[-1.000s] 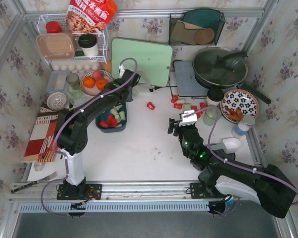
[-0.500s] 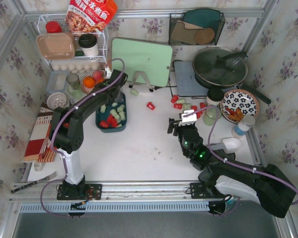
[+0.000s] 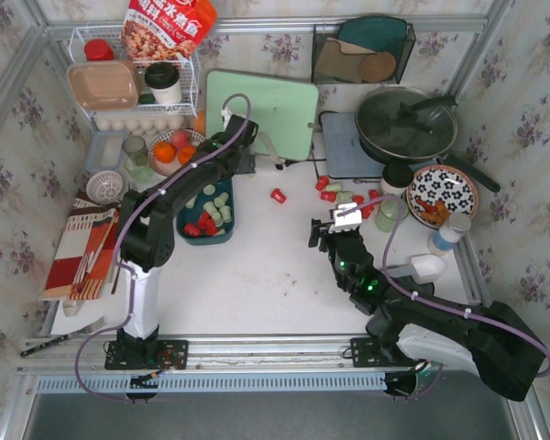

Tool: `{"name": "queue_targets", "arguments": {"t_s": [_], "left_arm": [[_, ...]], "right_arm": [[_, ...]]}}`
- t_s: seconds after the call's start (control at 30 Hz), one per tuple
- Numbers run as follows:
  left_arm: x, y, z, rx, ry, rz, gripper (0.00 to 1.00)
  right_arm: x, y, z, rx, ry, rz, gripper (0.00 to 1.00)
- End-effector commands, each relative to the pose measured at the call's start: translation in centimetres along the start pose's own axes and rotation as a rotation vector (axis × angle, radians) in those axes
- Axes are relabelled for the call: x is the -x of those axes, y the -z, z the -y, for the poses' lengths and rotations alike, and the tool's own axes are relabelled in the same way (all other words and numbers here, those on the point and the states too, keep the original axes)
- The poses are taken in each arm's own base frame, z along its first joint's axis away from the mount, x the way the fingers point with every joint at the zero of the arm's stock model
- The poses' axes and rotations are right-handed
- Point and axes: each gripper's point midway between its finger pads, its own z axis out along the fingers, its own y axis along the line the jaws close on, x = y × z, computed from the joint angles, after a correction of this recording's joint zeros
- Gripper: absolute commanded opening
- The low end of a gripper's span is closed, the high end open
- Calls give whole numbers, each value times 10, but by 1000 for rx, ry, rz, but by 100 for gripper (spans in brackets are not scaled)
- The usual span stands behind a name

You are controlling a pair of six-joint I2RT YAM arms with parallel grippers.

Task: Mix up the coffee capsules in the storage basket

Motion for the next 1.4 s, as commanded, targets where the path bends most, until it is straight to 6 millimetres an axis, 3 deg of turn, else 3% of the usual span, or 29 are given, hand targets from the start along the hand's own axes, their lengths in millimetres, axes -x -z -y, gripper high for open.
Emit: {"name": "queue_targets", "arguments": {"t_s": [0.0,0.37,0.73,1.0,1.07,1.23,1.37], "left_arm": [[5,-20,25,-65,57,-12,59],[-1,-75,49,-82,172,-11,59],[-16,-111,26,102,191,-15,62],[-19,-115,16,154,192,-29,59],[-21,-115,16,149,176,-44,56],[-25,-114,19,125,158,-71,27],[-27,-113,21,109,155,-85,21]], "right_arm": [[6,-2,-1,-6,-19,16,72],[7,-1,0,-8,-20,19,72],[10,0,0,-2,-28,24,72],[11,1,-1,2,-30,27,72],[12,1,-1,2,-32,28,72],[12,1,-1,3,-33,27,72],[12,1,-1,4,-33,27,72]]}}
